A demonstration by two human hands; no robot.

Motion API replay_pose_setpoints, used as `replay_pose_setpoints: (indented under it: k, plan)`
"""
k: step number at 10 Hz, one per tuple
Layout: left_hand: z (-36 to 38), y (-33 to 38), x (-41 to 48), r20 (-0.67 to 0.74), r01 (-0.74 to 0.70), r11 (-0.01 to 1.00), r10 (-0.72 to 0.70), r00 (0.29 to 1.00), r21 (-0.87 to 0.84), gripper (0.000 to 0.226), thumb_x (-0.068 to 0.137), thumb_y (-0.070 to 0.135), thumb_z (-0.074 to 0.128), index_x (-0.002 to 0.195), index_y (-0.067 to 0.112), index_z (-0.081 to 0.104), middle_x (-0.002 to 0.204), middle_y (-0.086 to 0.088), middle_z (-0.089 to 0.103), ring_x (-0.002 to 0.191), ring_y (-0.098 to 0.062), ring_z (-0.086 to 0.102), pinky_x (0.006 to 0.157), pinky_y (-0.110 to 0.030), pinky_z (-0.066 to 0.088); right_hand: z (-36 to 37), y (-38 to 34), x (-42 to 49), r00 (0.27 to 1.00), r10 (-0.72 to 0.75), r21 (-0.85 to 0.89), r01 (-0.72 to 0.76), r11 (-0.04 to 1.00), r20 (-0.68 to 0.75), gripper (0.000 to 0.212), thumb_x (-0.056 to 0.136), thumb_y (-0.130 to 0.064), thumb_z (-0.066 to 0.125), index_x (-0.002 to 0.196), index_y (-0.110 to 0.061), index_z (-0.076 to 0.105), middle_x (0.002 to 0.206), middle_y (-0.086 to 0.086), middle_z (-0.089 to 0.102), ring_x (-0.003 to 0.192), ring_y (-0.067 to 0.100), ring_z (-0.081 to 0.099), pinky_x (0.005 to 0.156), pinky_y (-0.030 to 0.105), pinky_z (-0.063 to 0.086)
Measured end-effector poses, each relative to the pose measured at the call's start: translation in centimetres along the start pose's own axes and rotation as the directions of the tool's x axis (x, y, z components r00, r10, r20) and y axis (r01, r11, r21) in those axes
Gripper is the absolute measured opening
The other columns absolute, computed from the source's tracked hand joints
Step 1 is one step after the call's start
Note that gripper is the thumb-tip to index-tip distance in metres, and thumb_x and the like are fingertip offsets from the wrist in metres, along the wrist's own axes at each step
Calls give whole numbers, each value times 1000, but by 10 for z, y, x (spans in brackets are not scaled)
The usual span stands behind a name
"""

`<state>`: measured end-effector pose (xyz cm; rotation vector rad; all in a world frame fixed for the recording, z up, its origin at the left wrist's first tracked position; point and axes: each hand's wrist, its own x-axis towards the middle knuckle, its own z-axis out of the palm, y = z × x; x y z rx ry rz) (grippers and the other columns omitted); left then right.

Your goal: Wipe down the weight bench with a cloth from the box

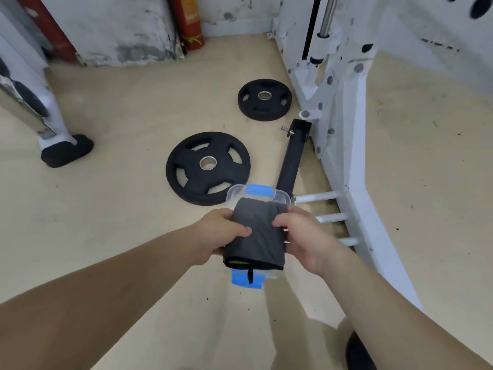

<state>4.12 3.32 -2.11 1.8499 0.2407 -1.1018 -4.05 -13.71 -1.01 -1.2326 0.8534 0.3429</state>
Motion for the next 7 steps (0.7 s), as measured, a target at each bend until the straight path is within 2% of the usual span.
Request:
replay_pose_setpoints:
  k: [1,2,3,4,5,6,7]
  plan:
    - [5,-6,19,-40,17,998,-19,999,-59,30,93,9,70,120,20,64,116,-5,74,105,-25,71,89,-46,62,3,6,4,994,14,-3,-15,1000,-109,35,91,-9,51,125,-11,60,109,2,63,103,25,60,104,50,52]
    - [14,-6,33,-71,7,1000,-8,997,-23,35,94,11,69,126,20,60,119,-7,70,104,-29,70,87,-48,63,3,5,-2,984,21,-21,-25,999,-178,28,94,-12,51,121,-8,60,109,1,60,123,43,57,112,55,46]
    - [20,-4,45,-62,-6,1000,5,998,-10,38,93,12,72,129,20,61,118,-7,71,104,-30,71,89,-50,62,-2,-2,-6,987,28,21,-25,999,-158,13,98,-17,54,105,-17,65,116,8,73,113,29,69,103,48,54]
    - [22,-7,52,-38,-10,1000,9,999,-4,49,93,18,73,139,19,57,125,-6,70,108,-28,70,91,-46,62,-12,1,-7,986,9,24,-5,1000,-165,18,98,-21,59,113,-15,67,111,10,76,109,28,72,98,47,58]
    - [24,-10,51,-142,-37,960,79,987,279,64,98,22,66,154,15,36,145,-8,53,124,-28,58,92,-31,49,-19,2,-7,977,-26,50,37,998,-211,19,98,-22,61,114,-16,67,110,11,78,108,28,73,96,46,59]
    - [26,-2,40,-154,-140,916,210,965,375,51,100,11,58,149,17,42,129,-4,52,113,-22,54,83,-25,43,-21,-4,-6,975,-59,93,81,992,-213,18,100,-23,60,114,-15,68,105,10,77,102,26,74,94,43,58]
    - [22,19,18,-125,-230,915,285,950,331,39,100,4,55,135,20,51,120,5,54,97,-13,54,66,-11,42,-18,-11,-7,977,-73,76,90,993,-201,20,100,-23,59,115,-13,68,97,7,75,91,23,70,92,42,58]
